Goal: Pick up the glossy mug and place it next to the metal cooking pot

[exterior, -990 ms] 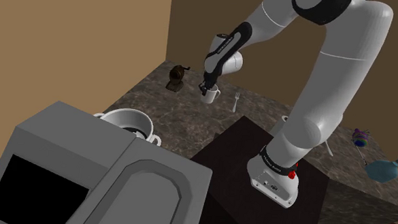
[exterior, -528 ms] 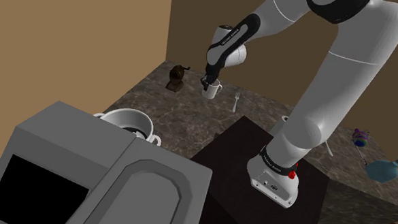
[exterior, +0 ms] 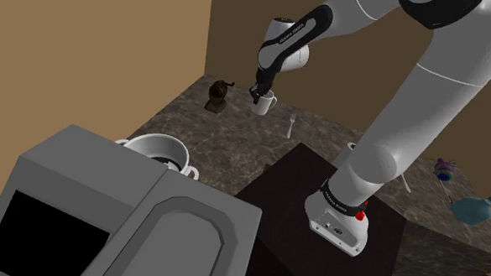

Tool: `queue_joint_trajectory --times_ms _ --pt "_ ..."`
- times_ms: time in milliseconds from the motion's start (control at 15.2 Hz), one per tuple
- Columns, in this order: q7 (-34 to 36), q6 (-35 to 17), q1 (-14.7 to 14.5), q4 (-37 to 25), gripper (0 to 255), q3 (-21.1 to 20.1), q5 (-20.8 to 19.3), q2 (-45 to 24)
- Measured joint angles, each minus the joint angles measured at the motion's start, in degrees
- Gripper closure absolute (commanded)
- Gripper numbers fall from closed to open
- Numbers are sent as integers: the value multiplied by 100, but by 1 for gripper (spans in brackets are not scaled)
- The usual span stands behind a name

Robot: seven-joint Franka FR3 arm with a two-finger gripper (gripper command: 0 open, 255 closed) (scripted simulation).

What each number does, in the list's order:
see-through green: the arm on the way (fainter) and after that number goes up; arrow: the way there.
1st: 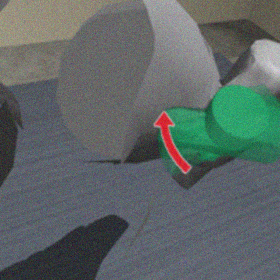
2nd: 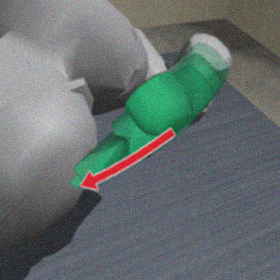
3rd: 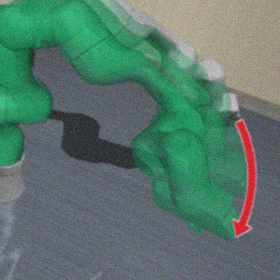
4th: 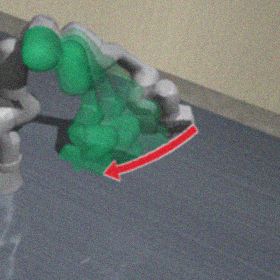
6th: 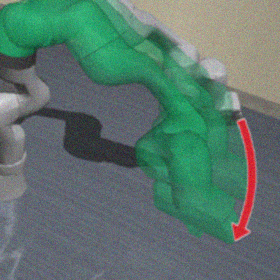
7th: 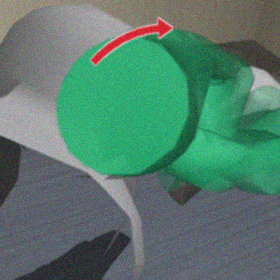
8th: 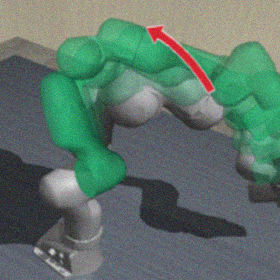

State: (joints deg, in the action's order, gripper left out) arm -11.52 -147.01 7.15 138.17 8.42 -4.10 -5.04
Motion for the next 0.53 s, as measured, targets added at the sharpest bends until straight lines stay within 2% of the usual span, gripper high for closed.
queue_joint_trajectory --times_ms 528 --pt "10 625 -6 -116 255 7 -61 511"
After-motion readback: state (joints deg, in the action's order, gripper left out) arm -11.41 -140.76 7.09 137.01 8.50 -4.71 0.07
